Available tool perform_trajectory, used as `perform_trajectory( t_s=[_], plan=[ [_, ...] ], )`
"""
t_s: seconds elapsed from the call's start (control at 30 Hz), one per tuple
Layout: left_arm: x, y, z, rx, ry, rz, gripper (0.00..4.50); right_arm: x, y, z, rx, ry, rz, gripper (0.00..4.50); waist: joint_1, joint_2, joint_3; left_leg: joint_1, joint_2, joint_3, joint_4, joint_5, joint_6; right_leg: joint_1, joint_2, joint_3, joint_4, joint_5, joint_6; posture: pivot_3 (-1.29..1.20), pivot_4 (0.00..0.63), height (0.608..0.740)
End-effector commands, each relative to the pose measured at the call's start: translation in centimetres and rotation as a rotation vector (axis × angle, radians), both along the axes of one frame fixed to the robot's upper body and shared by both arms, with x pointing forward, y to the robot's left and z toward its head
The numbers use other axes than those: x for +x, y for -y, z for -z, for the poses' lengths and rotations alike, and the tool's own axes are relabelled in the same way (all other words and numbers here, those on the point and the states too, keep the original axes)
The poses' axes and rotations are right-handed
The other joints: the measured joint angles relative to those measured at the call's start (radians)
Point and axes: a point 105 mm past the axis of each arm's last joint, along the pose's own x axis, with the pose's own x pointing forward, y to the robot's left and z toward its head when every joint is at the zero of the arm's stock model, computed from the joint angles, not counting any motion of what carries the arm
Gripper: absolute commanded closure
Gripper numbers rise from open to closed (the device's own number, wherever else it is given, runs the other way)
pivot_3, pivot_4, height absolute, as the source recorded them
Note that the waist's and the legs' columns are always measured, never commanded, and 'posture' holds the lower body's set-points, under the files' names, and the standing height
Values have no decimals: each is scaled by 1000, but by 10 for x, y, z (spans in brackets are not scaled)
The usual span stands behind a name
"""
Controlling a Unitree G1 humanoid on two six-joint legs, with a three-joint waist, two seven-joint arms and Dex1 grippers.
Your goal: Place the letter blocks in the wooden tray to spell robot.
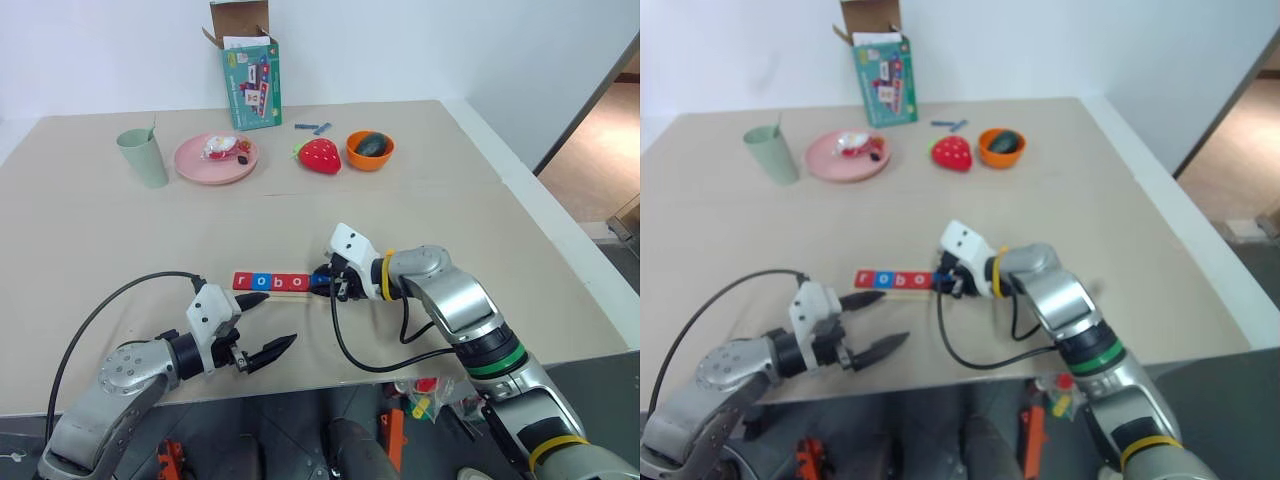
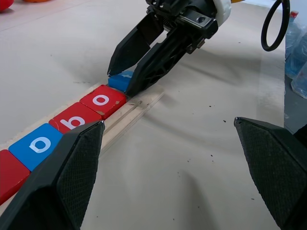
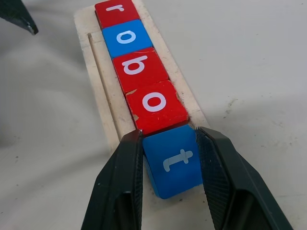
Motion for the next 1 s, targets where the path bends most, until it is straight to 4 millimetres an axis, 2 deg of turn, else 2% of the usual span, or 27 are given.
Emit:
perform_trajectory(
  t_s=[0.03,0.33,0.37,0.4,0.6,0.8,0.9,1.0],
  plan=[
    [-1,-1,-8,2,43,1,0,-2,-7,-7,15,27,-33,3411,0,0,0,0,0,0,0,0,0,0,0,0,0,0,0,0,150,740],
    [-1,0,-8,6,46,3,0,0,-6,-7,39,0,-4,3411,0,0,0,0,0,0,0,0,0,0,0,0,0,0,0,0,150,740],
    [-1,0,-8,7,46,4,0,1,-6,-7,45,-2,2,2399,0,0,0,0,0,0,0,0,0,0,0,0,0,0,0,0,150,740],
    [-1,1,-8,7,46,4,0,1,-6,-8,50,-3,7,2209,0,0,0,0,0,0,0,0,0,0,0,0,0,0,0,0,150,740],
    [-2,2,-6,10,45,11,0,2,-5,-22,96,9,12,64,0,0,0,0,0,0,0,0,0,0,0,0,0,0,0,0,150,740],
    [-2,3,-6,10,46,15,0,8,5,-47,141,58,37,26,0,0,0,0,0,0,0,0,0,0,0,0,0,0,0,0,150,740],
    [-2,3,-8,-10,36,17,0,12,20,-59,178,76,70,26,0,0,0,0,0,0,0,0,0,0,0,0,0,0,0,0,150,740],
    [-3,3,-9,-15,29,27,0,1,30,-56,188,46,27,822,0,0,0,0,0,0,0,0,0,0,0,0,0,0,1,0,150,740]
  ],
)
